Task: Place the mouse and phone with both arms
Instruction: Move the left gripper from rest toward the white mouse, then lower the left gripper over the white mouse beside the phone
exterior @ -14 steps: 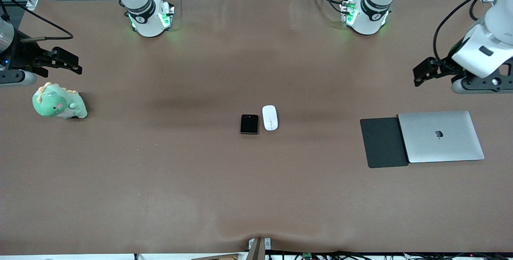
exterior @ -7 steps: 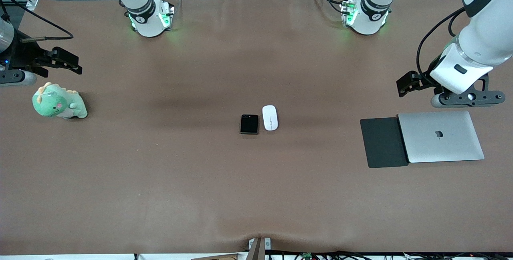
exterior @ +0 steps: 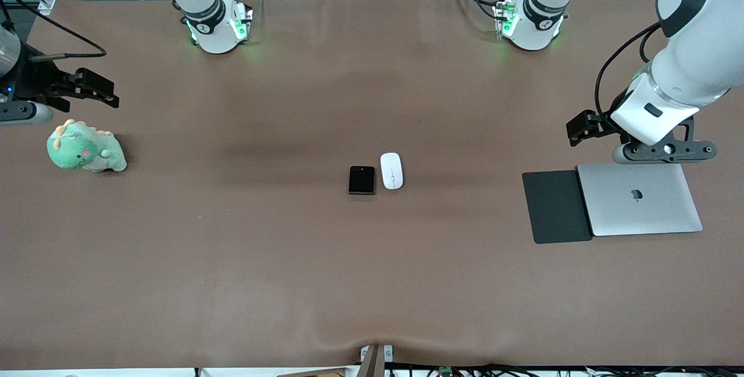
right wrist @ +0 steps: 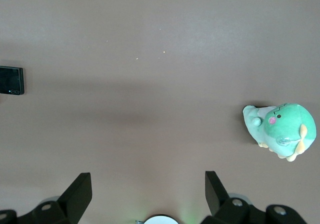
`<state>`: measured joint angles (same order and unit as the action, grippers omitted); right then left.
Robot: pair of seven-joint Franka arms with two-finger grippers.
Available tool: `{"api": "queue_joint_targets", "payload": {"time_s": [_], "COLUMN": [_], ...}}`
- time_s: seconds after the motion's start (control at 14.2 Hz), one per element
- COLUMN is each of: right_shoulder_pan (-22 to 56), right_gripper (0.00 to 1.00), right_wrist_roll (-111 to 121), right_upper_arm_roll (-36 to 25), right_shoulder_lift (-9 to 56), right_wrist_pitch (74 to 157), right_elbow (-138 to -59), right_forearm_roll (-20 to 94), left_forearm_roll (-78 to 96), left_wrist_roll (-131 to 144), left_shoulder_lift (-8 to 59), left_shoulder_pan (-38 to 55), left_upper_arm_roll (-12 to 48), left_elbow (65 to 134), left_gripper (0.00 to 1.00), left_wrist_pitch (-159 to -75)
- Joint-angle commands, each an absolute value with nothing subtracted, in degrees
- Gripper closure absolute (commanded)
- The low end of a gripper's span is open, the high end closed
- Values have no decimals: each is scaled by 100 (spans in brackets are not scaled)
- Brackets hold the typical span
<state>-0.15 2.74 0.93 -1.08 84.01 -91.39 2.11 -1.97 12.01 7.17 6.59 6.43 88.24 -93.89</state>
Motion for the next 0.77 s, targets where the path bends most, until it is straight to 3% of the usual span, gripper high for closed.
{"api": "queue_joint_targets", "payload": {"time_s": [0.0,0.7], "right_shoulder_pan": [-35,-35], "right_gripper": [0,0], "right_wrist_roll": [325,325], "right_upper_arm_roll": [132,132], "right_shoulder_lift": [-211,-211], "right_wrist_pitch": [8429,8429], "right_elbow": [-9246,-9246], "right_forearm_roll": [123,123], "left_forearm_roll": [-193,-412], "left_wrist_roll": [1292,3512], "left_shoulder_lift": [913,2371], "left_shoulder_pan": [738,2274], "left_upper_arm_roll": [668,668], "left_elbow": [8789,8842], "left_gripper": [0,0], "left_wrist_pitch": [-9526,-11010]}}
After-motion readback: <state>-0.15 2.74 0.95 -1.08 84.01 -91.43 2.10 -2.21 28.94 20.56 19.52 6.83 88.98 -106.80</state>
